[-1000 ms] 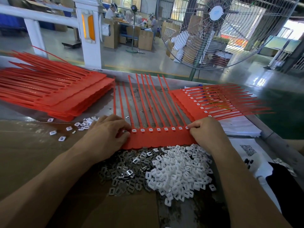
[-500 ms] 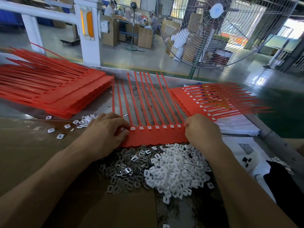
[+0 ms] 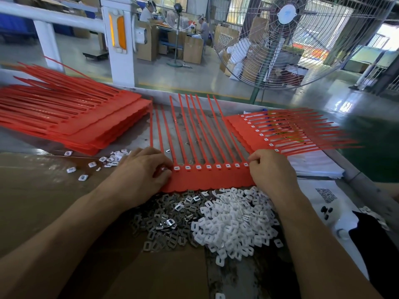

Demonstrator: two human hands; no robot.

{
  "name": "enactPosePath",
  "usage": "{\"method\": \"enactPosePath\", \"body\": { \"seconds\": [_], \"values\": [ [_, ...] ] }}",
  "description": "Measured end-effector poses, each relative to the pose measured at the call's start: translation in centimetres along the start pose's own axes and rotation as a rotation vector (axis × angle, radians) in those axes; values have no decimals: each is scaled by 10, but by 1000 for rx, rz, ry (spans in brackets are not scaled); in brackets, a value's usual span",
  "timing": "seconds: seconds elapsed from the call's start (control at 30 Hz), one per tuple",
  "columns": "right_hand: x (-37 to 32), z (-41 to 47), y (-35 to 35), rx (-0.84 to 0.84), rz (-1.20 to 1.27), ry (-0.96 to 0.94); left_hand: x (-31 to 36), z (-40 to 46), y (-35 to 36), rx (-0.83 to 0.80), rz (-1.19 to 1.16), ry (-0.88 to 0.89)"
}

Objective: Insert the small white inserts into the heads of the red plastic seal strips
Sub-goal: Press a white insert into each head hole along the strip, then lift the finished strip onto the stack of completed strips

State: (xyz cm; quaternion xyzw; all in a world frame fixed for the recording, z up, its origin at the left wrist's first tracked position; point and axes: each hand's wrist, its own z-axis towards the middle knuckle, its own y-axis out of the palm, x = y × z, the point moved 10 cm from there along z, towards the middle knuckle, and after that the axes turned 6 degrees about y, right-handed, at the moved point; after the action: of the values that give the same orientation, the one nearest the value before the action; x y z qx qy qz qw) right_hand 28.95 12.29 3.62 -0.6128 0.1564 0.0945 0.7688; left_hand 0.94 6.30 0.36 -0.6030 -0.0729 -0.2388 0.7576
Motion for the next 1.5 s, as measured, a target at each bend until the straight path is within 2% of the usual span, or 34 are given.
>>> {"method": "enactPosePath", "body": {
  "seconds": [0.4, 0.47, 0.57, 0.67, 0.73, 0.8, 0.97, 1.2, 1.3, 1.5],
  "values": [
    [19, 9, 18, -101, 142, 74, -1, 0, 1, 7, 14, 8],
    [23, 12, 14, -73, 272, 96, -1, 0, 1, 8, 13, 6],
    [27, 14, 8, -45, 595, 147, 0, 0, 1, 1, 15, -1],
    [28, 11, 23, -196, 821, 243, 1, 0, 0, 3, 14, -8],
    [25, 7, 37, -329, 852, 268, 1, -1, 0, 8, 13, -9],
    [25, 6, 43, -389, 811, 250, 1, -1, -1, 8, 12, -11],
    [23, 8, 36, -330, 738, 168, 3, -1, -2, 19, 14, -13],
    [17, 11, 20, -212, 855, 145, 6, -2, -4, 24, 6, -31],
    [13, 10, 9, -154, 863, 105, 3, -2, -7, 46, -12, -77],
    [8, 8, 2, -140, 1023, 68, -9, -5, -11, 36, 43, -210]
  ]
}}
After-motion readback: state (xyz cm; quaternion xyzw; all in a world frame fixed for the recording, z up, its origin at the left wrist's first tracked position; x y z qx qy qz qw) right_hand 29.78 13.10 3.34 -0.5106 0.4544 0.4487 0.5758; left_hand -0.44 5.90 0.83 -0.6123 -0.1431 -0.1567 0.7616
